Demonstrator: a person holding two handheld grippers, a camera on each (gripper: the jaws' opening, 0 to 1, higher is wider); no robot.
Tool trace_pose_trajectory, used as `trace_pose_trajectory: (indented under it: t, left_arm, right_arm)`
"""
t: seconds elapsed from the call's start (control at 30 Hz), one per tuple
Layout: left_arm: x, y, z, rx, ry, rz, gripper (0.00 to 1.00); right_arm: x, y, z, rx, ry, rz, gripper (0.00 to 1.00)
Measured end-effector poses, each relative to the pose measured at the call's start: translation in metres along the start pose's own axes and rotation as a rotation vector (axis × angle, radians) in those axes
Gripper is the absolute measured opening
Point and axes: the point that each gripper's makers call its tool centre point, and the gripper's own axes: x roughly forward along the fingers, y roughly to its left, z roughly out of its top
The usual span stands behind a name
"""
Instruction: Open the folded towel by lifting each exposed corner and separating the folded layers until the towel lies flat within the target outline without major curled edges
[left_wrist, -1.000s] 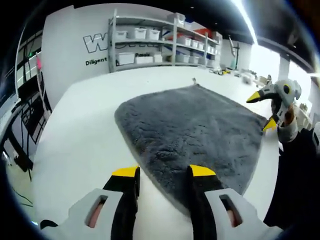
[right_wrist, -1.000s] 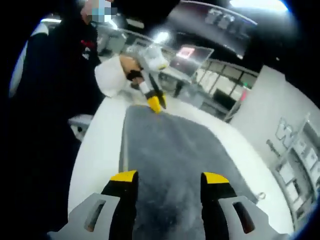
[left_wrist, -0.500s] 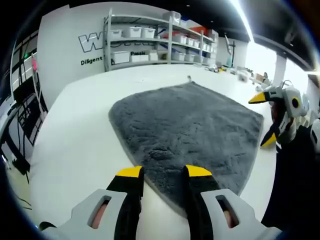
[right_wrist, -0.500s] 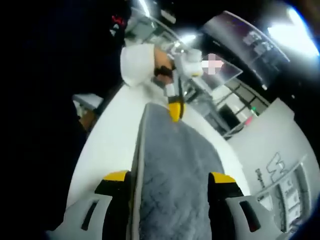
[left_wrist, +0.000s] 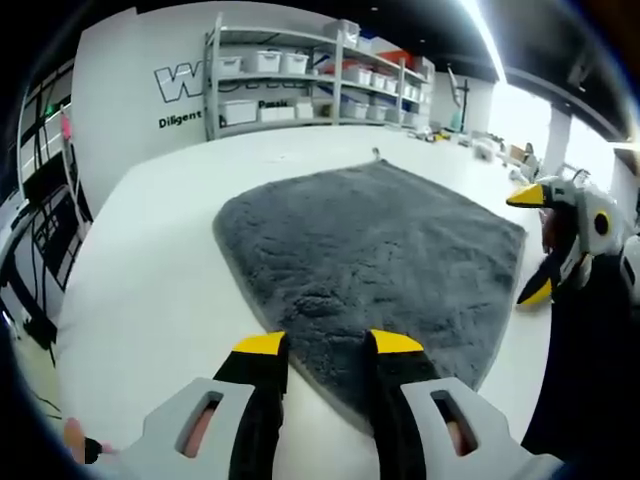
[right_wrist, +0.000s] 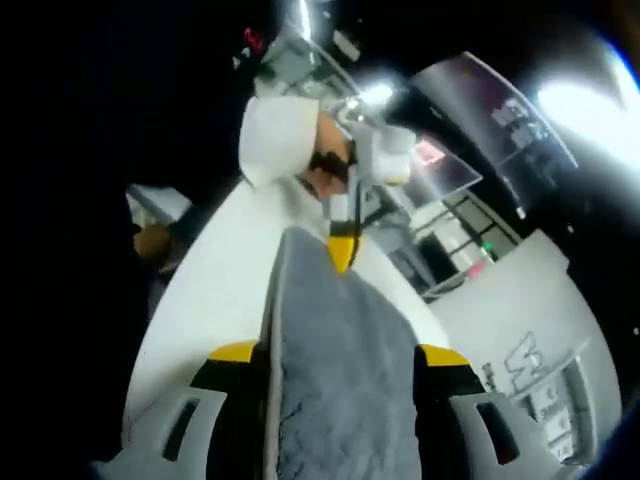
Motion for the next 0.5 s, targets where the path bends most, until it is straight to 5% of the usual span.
trace_pose_trajectory:
  t: [0.33,0.5]
  left_arm:
    - [0.001,0.000,-0.001,0.002,-0.001,-0.006,0.30]
    - [0.000,-0.001,-0.002,0.007,0.001,-0.005,0.30]
  right_arm:
    - [0.002,-0.009,0.003,0.020,-0.017,-0.043,0.60]
    - [0.003,-0.013,0.004,-0.104,0.005,-0.096,0.59]
